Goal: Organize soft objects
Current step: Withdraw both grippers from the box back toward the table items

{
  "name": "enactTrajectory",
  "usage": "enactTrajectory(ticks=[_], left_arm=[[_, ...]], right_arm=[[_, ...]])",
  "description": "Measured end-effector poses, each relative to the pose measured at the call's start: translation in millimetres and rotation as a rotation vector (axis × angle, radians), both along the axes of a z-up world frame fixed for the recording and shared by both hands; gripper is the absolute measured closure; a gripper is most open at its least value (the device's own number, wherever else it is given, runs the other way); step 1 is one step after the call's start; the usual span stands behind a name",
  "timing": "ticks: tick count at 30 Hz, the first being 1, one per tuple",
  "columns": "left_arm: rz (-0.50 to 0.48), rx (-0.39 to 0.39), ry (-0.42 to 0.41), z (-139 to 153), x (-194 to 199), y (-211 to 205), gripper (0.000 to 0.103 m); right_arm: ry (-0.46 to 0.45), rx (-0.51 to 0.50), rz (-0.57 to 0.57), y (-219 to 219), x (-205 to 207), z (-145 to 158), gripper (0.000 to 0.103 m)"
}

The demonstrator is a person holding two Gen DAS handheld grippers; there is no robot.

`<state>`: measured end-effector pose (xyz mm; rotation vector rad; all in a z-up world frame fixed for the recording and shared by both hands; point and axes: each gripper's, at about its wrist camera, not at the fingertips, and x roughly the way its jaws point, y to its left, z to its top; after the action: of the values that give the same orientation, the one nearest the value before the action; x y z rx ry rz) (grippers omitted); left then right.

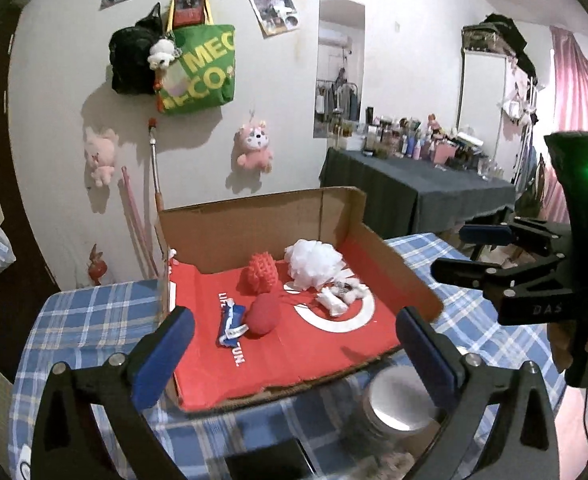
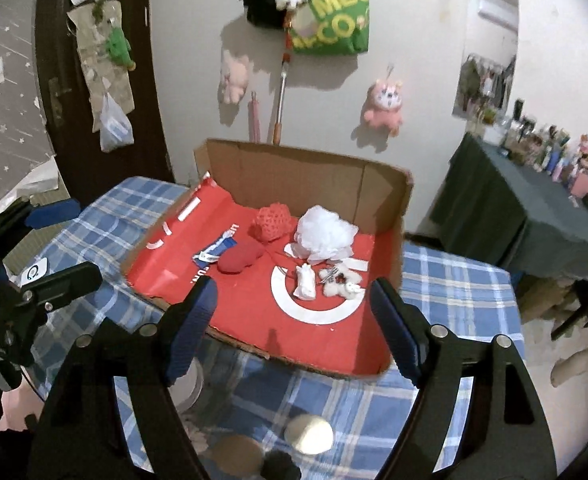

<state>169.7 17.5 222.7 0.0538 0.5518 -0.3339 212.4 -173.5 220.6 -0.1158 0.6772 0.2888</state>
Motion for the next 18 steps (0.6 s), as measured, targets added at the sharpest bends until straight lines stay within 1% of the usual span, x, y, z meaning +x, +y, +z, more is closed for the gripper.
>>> enactTrajectory(ticks=[3,4,7,9,10,12,15,18], left_arm=[[0.001,-0.015,-0.035,3,-20,2,0.0],[0.007,-0.022,-0.054,5,-29,2,0.0],[0.0,-0.043,-0.07,5,-49,1,0.0],[0.011,-0.048,-0.091,4,-61,0,0.0],[0.012,-0.048,-0.106,3,-69,0,0.0],[0.023,-0.056,-0.124,1,-81,1,0.0],[0.029,-0.075,-0.147,-3,-100,3,0.0],[0.056,-0.08,-0.187,-9,-120,4,0.0]], right_arm=[[-0.062,-0.008,-0.008,1,-31,7,0.018],[-0.087,-0.01,-0.011,2,-41,9,0.018],[-0.108,0.038,-0.006,2,-64,13,0.018],[-0.141,0.035,-0.011,4,-80,15,0.018],[-0.172,0.018,-0.024,5,-91,16,0.018],[-0.207,0.009,-0.048,6,-108,15,0.014],[-0.232,0.032,-0.05,4,-128,11,0.014],[-0.269,0.019,-0.085,5,-151,1,0.014]])
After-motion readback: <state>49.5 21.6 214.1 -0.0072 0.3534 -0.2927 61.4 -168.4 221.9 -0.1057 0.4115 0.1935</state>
